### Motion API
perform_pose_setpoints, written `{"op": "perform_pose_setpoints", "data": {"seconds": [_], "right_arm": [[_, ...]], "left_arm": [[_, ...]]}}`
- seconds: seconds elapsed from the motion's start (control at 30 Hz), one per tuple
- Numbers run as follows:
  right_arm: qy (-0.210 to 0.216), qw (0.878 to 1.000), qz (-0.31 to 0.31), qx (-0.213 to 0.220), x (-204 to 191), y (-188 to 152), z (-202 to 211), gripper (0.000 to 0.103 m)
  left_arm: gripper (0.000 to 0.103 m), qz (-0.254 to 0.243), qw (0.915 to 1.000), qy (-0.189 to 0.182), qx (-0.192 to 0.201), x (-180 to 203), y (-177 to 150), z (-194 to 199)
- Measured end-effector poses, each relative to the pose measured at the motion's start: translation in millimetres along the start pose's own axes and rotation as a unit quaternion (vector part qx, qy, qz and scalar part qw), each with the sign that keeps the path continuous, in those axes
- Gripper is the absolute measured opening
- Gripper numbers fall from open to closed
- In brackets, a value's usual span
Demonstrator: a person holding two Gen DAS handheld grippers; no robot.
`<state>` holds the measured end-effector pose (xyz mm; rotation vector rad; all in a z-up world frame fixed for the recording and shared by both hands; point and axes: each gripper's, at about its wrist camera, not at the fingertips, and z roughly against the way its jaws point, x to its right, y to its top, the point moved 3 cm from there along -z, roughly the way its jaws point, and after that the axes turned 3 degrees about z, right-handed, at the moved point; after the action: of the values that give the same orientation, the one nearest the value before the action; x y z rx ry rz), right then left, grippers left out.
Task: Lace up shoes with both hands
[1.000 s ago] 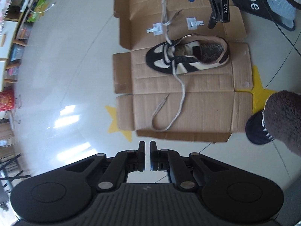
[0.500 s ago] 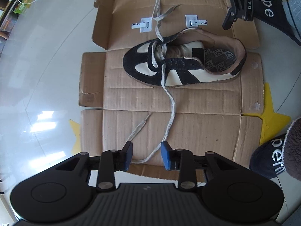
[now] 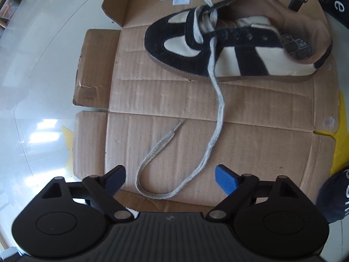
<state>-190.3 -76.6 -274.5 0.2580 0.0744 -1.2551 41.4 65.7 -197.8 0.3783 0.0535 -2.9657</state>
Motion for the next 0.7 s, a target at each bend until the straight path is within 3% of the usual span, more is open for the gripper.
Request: {"op": "perform_pose_setpoints", "data": {"seconds": [0.7], "right_arm": [[-0.021, 1.000, -0.022, -0.009, 12.8, -6.8, -16.2, 0.103]], "left_arm": [[0.098, -0.011, 0.9997, -0.012, 0.019, -10.4, -4.1, -44.8]]}}
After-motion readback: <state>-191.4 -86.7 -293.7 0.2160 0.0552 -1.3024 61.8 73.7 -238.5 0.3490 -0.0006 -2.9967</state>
